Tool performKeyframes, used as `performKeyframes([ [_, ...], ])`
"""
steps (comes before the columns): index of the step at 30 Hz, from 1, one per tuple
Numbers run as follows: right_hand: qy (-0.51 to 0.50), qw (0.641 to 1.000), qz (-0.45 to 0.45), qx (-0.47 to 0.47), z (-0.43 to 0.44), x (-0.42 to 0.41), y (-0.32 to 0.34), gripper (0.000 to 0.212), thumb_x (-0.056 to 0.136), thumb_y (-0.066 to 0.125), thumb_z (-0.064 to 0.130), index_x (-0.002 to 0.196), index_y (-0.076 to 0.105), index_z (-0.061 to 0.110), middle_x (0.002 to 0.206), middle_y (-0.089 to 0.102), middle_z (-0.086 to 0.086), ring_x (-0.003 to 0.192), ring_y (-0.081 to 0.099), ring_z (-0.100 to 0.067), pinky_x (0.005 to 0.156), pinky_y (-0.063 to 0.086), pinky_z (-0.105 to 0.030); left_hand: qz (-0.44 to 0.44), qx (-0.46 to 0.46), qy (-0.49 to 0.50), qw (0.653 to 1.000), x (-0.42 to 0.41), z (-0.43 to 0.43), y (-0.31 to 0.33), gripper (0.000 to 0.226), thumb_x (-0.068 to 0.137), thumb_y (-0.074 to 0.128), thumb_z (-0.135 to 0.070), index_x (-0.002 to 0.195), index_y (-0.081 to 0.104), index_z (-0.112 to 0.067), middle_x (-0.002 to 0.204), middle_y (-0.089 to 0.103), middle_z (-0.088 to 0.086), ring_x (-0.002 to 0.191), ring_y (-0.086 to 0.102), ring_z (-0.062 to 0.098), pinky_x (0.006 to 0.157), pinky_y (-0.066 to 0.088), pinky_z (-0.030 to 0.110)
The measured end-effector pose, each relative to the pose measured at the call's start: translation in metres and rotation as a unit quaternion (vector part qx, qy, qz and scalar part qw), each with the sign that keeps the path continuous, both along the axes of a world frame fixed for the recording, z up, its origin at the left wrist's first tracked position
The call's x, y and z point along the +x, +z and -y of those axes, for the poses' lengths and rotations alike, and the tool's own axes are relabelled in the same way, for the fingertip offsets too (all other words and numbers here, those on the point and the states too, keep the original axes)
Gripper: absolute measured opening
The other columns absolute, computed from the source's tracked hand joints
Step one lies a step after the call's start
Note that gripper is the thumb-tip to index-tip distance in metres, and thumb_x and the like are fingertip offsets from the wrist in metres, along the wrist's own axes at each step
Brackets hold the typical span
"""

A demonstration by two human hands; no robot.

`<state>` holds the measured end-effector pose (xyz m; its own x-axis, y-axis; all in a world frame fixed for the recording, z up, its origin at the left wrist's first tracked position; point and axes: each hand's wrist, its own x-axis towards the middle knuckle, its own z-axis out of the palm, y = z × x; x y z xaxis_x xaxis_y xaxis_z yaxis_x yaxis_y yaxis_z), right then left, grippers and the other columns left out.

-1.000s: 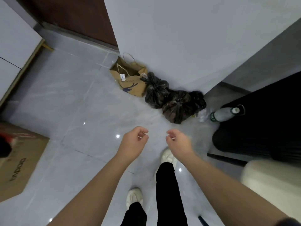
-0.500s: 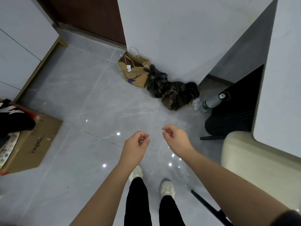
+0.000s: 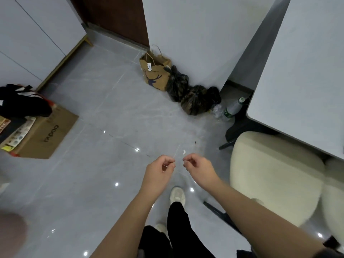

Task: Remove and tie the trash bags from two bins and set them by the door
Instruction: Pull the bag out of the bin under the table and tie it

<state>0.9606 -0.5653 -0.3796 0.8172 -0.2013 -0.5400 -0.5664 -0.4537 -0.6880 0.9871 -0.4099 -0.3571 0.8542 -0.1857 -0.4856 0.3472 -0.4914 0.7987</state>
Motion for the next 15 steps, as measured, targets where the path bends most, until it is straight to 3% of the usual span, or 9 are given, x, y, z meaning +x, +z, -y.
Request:
performKeyframes([
  [7,-0.025,0.999,0.034,0.016,-0.004,-0.071,-0.001,0.015,0.091,0.056,0.016,0.100,0.067,0.014,0.091,0.071,-0.001,0.089,0.066,-0.016,0.084,0.051,-0.028,0.019,-0.004,0.011,1.000,-0.067,-0.003,-0.001,0.018,0.087,0.062,-0.016,0.082,0.063,-0.032,0.085,0.070,-0.010,0.082,0.068,0.010,0.079,0.052,0.021],
  [15,-0.030,0.996,0.070,0.045,-0.009,-0.136,0.013,0.013,0.089,0.057,0.015,0.096,0.069,0.015,0.086,0.072,-0.001,0.083,0.067,-0.018,0.081,0.052,-0.029,0.038,-0.019,0.079,0.996,-0.147,-0.001,0.009,0.021,0.088,0.058,-0.010,0.080,0.063,-0.029,0.081,0.070,-0.002,0.076,0.068,0.017,0.074,0.053,0.026],
])
